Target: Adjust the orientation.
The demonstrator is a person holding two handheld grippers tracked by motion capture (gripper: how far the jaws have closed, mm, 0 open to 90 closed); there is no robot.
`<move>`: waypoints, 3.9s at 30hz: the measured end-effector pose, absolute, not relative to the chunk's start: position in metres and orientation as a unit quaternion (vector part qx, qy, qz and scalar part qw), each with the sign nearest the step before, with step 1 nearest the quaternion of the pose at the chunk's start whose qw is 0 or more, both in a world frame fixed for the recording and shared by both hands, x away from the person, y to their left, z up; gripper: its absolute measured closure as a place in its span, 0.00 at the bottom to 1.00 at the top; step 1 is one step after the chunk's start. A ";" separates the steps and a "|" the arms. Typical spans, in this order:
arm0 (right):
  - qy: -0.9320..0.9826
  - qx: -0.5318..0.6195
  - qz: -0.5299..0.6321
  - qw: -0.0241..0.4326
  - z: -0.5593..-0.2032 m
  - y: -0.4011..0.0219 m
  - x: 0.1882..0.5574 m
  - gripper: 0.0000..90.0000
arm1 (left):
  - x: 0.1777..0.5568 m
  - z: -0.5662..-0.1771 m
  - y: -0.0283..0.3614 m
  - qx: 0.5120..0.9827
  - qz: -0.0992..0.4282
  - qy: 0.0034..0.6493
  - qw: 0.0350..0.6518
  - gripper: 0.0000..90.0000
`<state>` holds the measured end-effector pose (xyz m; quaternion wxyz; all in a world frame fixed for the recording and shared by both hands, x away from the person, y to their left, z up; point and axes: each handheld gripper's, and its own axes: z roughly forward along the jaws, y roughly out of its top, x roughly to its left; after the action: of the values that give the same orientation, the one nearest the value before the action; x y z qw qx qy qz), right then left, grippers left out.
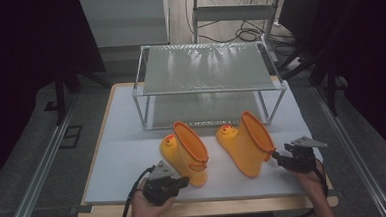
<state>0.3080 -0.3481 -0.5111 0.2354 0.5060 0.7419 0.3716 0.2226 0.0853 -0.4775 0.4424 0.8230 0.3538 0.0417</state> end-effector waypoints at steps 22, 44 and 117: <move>0.737 0.517 0.367 0.235 -0.514 -0.352 0.305 0.41 | 0.231 -0.491 0.037 0.823 0.109 0.340 0.441 1.00; 0.738 0.516 0.366 0.235 -0.514 -0.350 0.306 0.41 | 0.209 -0.493 0.121 0.787 0.109 0.401 0.456 1.00; 0.850 0.334 0.382 0.145 -0.498 -0.304 0.305 1.00 | 0.284 -0.462 0.207 0.740 0.088 0.471 0.472 0.50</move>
<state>0.3049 -0.3036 -0.4977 0.1446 0.3335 0.8496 0.3821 0.2841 0.2073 -0.4621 0.4724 0.7396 0.4713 0.0876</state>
